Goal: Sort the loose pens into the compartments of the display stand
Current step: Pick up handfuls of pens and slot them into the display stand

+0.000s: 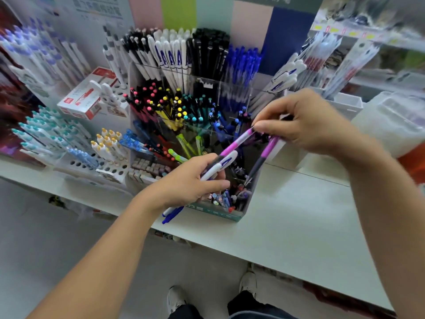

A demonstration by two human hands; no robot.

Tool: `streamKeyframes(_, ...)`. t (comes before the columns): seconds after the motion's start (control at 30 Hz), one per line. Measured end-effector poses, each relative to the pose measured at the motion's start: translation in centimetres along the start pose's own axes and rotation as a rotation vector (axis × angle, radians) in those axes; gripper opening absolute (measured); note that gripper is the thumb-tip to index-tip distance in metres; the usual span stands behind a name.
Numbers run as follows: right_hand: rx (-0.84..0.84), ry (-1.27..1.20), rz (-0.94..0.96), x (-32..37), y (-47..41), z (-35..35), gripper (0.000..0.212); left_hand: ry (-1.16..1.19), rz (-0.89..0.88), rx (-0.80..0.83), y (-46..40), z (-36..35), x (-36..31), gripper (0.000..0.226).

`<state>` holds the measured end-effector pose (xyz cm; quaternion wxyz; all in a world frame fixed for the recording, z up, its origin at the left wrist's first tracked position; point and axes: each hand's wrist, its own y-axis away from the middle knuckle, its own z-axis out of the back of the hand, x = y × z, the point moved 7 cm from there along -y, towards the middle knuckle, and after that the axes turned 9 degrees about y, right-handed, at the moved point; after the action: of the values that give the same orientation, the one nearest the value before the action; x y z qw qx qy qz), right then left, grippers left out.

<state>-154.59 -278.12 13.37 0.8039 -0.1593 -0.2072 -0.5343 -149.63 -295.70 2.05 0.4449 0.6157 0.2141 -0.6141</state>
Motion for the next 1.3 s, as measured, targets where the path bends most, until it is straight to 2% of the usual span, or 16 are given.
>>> streamKeyframes(0.07, -0.089, 0.031, -0.049, -0.6, 0.6, 3.3, 0.005, 0.135, -0.007, -0.035, 0.1, 0.5, 0.5, 0.012)
streamKeyframes(0.2, -0.333, 0.272, -0.065, 0.4, 1.9, 8.8, 0.011, 0.474, -0.019, -0.169, -0.1, 1.2, 0.7, 0.010)
streamKeyframes(0.3, -0.342, 0.478, -0.065, 1.4, 1.0, 8.9, 0.017, 0.704, 0.010, -0.223, -0.3, 1.0, 0.8, 0.019)
streamKeyframes(0.4, -0.291, 0.638, -0.014, 2.1, -1.0, 6.5, 0.021, 0.669, 0.028, -0.207, -0.5, 0.3, 0.3, 0.023)
streamKeyframes(0.53, -0.250, 0.611, 0.019, 2.4, -2.4, 3.6, 0.019, 0.688, 0.074, -0.155, -0.7, -0.7, -0.2, 0.027)
streamKeyframes(0.73, -0.472, 0.625, -0.002, 4.1, -1.6, 7.3, 0.014, 0.711, 0.097, -0.222, -0.8, -0.4, 0.1, 0.020)
streamKeyframes(0.87, -0.339, 0.589, 0.024, 3.1, -2.5, 4.9, 0.009, 0.910, 0.111, -0.241, -1.3, -0.3, -0.2, 0.026)
streamKeyframes(1.0, -0.189, 0.582, 0.007, 0.6, -2.4, 1.4, 0.008, 1.125, 0.107, -0.159, -1.6, -0.8, -0.8, 0.028)
streamKeyframes(1.17, -0.347, 0.516, -0.039, 0.4, -0.1, 4.7, 0.006, 1.121, 0.080, -0.166, -1.7, -0.3, -0.7, 0.019)
streamKeyframes(1.3, -0.319, 0.543, -0.030, 1.9, 0.1, 7.0, 0.006, 1.057, 0.076, -0.202, -1.9, 0.0, -0.8, 0.018)
